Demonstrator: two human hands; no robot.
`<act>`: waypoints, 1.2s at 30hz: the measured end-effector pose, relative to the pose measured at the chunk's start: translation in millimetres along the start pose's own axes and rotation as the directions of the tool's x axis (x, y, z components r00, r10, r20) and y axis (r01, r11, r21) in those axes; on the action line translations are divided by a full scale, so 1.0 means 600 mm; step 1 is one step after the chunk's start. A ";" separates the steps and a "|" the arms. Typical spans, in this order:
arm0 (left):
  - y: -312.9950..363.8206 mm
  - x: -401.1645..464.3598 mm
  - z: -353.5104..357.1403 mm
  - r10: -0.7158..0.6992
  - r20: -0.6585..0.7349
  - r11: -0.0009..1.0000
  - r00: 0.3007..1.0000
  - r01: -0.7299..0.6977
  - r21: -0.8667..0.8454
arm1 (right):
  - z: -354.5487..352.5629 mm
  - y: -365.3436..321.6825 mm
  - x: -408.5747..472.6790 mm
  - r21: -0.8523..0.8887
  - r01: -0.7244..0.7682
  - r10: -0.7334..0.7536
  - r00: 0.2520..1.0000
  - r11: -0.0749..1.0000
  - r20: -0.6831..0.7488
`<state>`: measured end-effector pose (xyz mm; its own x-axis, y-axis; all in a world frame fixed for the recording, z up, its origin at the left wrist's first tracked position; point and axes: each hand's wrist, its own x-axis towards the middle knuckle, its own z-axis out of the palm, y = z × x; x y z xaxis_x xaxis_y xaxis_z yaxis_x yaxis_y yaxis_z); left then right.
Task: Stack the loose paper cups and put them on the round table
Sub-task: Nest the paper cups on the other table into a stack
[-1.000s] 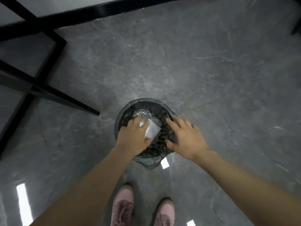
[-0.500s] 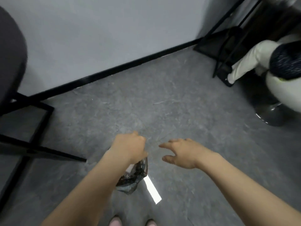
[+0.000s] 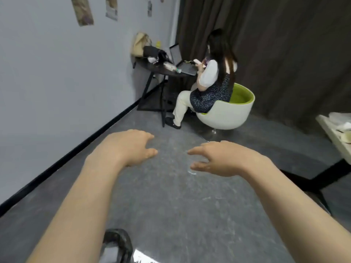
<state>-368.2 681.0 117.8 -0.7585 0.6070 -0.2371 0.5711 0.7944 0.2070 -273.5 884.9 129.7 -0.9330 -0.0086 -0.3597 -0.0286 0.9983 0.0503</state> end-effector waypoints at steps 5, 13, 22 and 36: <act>0.171 0.037 -0.039 0.200 0.028 0.979 0.979 -0.200 0.026 | -0.009 0.105 -0.138 0.160 -0.246 0.244 0.969 0.956 0.029; 0.484 0.116 -0.029 0.486 0.082 0.870 0.870 -0.491 0.055 | 0.022 0.318 -0.328 0.299 -0.509 0.504 0.858 0.807 0.098; 0.838 0.184 0.041 0.631 0.168 0.765 0.757 -0.644 0.028 | 0.133 0.577 -0.536 0.407 -0.671 0.665 0.724 0.619 0.183; 1.193 0.384 0.117 0.678 0.308 0.692 0.667 -0.721 0.038 | 0.252 0.915 -0.634 0.467 -0.776 0.770 0.580 0.423 0.266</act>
<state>-112.1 1391.3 144.6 -0.0218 0.9505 -0.3101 0.9540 0.1125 0.2779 119.9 1445.1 153.4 -0.4677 0.7790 -0.4177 0.8797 0.4560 -0.1347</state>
